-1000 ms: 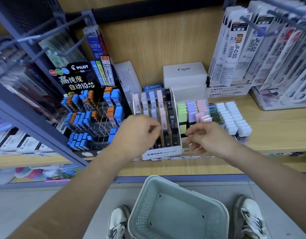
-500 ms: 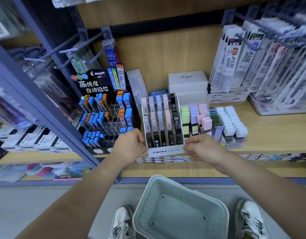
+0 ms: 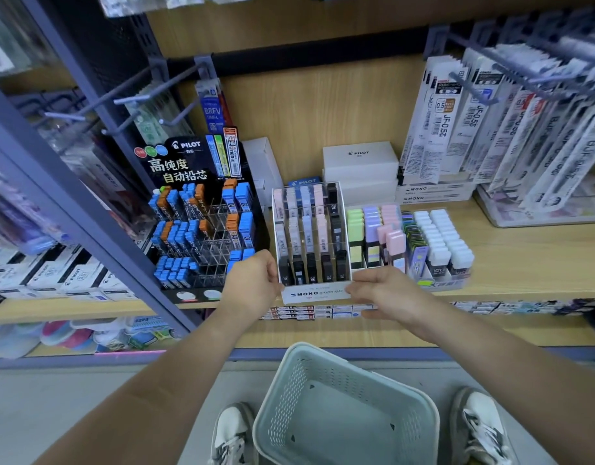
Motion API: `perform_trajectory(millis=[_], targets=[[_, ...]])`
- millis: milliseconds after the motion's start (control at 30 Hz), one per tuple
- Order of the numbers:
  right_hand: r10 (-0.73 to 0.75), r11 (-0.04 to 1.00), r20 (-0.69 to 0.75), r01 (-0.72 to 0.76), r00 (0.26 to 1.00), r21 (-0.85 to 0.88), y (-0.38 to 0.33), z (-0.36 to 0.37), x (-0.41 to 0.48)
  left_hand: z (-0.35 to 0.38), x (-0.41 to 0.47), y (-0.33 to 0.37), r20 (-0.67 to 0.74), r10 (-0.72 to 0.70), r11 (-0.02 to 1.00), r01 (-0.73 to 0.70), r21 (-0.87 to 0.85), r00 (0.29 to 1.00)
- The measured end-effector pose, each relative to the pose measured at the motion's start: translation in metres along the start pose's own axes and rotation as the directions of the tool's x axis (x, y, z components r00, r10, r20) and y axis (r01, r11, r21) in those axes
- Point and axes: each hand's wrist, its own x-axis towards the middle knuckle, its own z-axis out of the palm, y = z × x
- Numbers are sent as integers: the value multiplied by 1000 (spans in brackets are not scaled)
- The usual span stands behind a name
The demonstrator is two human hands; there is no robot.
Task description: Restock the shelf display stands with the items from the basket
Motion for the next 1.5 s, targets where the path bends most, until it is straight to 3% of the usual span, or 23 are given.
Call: perform_trajectory(millis=[133,267,600,667,767,833,867,967,1067,1200,1500], targets=[[-70,968,-51,55,996,-247,1,-9,-5,1,0,2,-11,10,999,-10,50,1000],[-172,836,-85,100,981,-539,7,-17,-9,2,1,4,-34,0,997,3,77,999],[-218,788,-68,134,974,-601,5,-19,-9,2,2,7,-103,33,989,-17,149,994],[-324,801,-174,172,930,-573,1,-33,-14,-1,1,15,-127,103,975,-75,210,986],[-422,850,-464,162,779,-501,0,-63,-22,0,-6,39,-119,237,955,-209,210,964],[-393,880,-593,100,702,-465,5,-83,-23,10,-15,64,-50,334,939,-328,101,941],[-339,903,-630,53,699,-427,8,-90,-23,17,-18,78,0,378,925,-377,51,926],[-98,980,-616,-32,781,-196,15,-101,-23,42,-18,120,107,404,915,-398,-72,909],[54,997,-468,-77,882,-29,26,-101,-22,61,-8,139,53,330,931,-316,-184,942],[11,998,-404,-37,915,-55,37,-105,-12,74,6,138,25,319,934,-309,-181,948],[-20,990,-344,66,939,125,42,-111,1,85,11,138,-33,336,931,-338,-140,941]])
